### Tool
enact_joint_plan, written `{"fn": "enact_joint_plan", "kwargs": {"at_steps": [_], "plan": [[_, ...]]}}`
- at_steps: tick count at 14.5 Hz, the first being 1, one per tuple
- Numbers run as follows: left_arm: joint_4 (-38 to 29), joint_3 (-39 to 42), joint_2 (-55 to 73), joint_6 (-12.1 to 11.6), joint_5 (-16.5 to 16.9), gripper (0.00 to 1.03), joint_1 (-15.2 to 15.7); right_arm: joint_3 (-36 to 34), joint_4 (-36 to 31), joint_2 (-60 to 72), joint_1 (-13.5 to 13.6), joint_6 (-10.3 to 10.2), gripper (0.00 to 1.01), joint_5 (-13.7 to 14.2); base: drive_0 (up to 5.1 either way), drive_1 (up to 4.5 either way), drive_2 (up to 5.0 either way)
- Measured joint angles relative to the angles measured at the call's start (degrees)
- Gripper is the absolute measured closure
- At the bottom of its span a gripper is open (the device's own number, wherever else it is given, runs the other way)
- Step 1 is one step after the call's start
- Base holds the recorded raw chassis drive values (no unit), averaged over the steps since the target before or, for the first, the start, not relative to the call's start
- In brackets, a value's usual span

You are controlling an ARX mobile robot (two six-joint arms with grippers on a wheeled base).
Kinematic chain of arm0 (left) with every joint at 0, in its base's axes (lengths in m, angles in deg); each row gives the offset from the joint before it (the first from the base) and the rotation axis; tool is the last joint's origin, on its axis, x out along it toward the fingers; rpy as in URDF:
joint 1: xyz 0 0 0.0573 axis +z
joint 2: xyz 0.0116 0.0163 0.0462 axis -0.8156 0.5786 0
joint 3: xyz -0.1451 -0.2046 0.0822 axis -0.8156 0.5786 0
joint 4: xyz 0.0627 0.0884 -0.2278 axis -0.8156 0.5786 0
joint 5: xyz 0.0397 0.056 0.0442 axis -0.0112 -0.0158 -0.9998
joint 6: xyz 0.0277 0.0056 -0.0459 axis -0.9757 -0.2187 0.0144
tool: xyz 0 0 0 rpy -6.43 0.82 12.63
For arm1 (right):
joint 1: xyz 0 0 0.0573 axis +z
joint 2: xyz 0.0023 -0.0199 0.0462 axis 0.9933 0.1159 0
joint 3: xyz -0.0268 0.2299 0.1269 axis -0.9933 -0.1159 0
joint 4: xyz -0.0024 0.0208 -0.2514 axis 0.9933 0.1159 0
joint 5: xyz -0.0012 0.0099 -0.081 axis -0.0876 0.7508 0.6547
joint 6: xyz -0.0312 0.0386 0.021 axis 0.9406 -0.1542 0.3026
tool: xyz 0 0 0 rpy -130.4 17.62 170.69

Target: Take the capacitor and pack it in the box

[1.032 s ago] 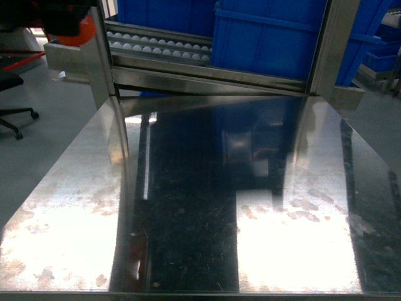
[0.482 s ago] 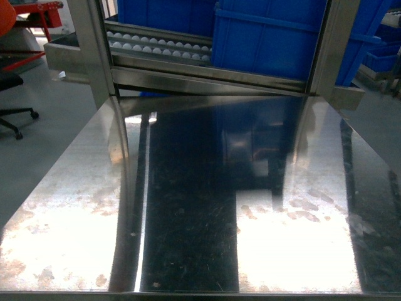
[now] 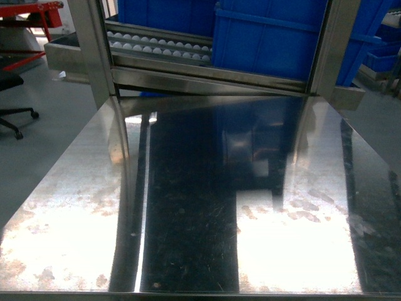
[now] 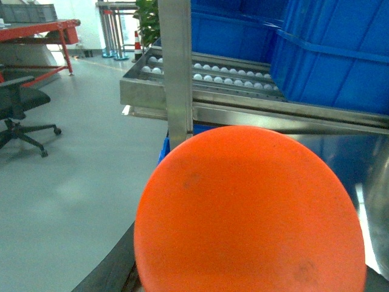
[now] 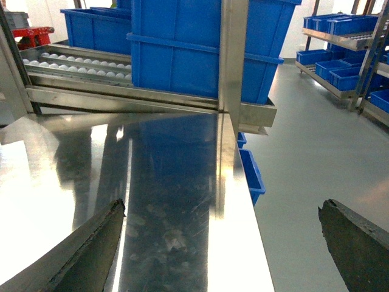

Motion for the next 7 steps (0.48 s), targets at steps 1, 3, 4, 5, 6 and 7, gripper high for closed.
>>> {"fn": "enact_joint_plan", "kwargs": {"at_steps": [1, 3, 4, 5, 6, 7], "plan": [[0.00, 2.38, -2.21, 0.00, 0.90, 0.58, 0.48, 0.00, -0.02, 0.00, 0.00, 0.00, 0.03, 0.00, 0.0, 0.00, 0.0], [0.44, 5.77, -6.36, 0.00, 3.50, 0.58, 2.56, -0.02, 0.00, 0.00, 0.00, 0.02, 0.03, 0.00, 0.0, 0.00, 0.0], [1.05, 7.48, -8.59, 0.00, 5.53, 0.58, 5.33, 0.00, -0.02, 0.00, 0.00, 0.00, 0.03, 0.00, 0.0, 0.00, 0.0], [1.95, 8.90, -10.78, 0.11, 5.14, 0.58, 5.86, 0.00, 0.00, 0.00, 0.00, 0.00, 0.03, 0.00, 0.0, 0.00, 0.0], [2.67, 9.94, -12.72, 0.11, 5.84, 0.58, 5.60, 0.00, 0.00, 0.00, 0.00, 0.02, 0.03, 0.00, 0.0, 0.00, 0.0], [3.85, 10.95, -14.73, 0.11, 5.97, 0.58, 5.35, 0.00, 0.00, 0.00, 0.00, 0.02, 0.03, 0.00, 0.0, 0.00, 0.0]]}}
